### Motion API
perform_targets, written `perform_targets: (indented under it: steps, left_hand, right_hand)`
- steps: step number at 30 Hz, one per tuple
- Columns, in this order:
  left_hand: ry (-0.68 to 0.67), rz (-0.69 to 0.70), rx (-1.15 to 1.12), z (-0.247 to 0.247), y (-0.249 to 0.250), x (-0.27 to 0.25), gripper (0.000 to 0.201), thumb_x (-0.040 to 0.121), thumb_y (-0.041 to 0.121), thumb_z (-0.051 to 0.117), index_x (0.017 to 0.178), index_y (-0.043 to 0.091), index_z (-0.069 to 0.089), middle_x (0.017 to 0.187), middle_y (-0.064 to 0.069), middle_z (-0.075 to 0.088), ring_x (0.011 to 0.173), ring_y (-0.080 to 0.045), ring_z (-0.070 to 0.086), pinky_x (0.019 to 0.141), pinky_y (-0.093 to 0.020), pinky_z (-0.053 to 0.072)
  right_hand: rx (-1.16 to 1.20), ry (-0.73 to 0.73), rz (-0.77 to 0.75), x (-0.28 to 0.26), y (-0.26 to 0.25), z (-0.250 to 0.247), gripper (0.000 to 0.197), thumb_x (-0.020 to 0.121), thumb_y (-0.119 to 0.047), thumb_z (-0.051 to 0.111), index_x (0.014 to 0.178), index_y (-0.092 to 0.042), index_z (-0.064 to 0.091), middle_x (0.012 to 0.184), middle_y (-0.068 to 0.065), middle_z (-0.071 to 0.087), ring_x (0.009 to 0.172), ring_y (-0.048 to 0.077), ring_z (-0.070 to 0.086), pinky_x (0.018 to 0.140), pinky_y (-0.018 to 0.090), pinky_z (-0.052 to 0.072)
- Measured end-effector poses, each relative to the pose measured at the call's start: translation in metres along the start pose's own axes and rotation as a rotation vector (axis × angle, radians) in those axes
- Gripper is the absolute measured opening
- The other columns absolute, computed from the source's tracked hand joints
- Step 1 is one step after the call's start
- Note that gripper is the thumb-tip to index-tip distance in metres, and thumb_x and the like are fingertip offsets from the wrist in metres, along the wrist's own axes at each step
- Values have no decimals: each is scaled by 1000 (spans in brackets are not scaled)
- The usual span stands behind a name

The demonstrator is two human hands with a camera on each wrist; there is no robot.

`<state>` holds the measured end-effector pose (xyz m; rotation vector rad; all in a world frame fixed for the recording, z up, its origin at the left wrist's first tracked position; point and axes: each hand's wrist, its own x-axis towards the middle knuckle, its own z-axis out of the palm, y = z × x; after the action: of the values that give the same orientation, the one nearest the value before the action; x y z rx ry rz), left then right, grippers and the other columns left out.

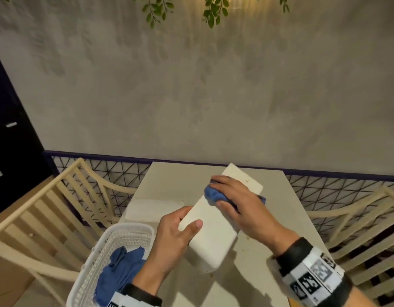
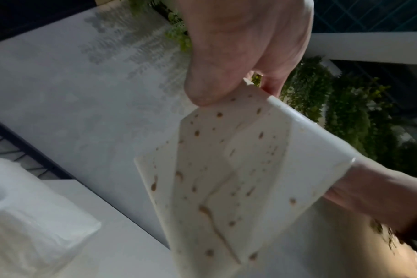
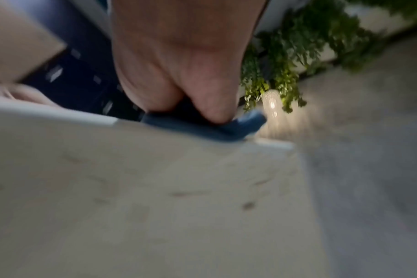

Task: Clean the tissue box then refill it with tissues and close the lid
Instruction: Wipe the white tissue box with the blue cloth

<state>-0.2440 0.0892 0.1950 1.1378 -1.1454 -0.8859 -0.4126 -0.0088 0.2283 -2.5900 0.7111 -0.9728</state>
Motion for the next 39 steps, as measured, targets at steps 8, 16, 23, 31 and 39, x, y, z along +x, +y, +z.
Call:
perform_targets:
  steps: [8, 16, 23, 31, 39]
  left_hand:
    - [-29, 8, -22, -6, 1, -1, 34, 63, 42, 68, 95, 31, 77, 85, -5, 75, 79, -18, 65, 72, -38, 48]
    - [-44, -10, -64, -5, -1, -3, 34, 62, 40, 70, 93, 26, 78, 84, -8, 76, 77, -16, 66, 68, -30, 51]
    - [-62, -11, -124, -6, 0, -2, 34, 61, 38, 71, 90, 22, 79, 84, -7, 76, 76, -16, 67, 65, -25, 52]
    - [-18, 8, -163, -13, 2, 6, 32, 61, 36, 69, 87, 20, 80, 81, -2, 78, 72, -9, 69, 60, -17, 53]
    - [71, 32, -186, -14, 6, 12, 25, 72, 15, 59, 92, 13, 73, 74, 3, 77, 64, -3, 68, 53, -12, 50]
  right_hand:
    - [39, 32, -64, 1, -13, 0, 40, 90, -32, 45, 123, -14, 58, 134, 0, 51, 124, 0, 35, 106, 24, 29]
    - [-18, 17, -17, 2, -11, 1, 43, 90, -39, 41, 120, -15, 60, 133, 4, 55, 123, 7, 38, 106, 19, 27]
    - [-32, 10, -64, 0, 3, -8, 42, 93, -39, 42, 122, -15, 58, 132, 4, 55, 125, 11, 42, 108, 16, 27]
    - [7, -85, -178, -21, 7, -14, 43, 99, -42, 31, 125, -18, 55, 136, -1, 51, 132, 11, 38, 103, 38, 36]
    - [-21, -137, -305, -23, 0, -11, 36, 99, -27, 36, 120, -10, 59, 132, 6, 55, 130, 17, 40, 103, 36, 36]
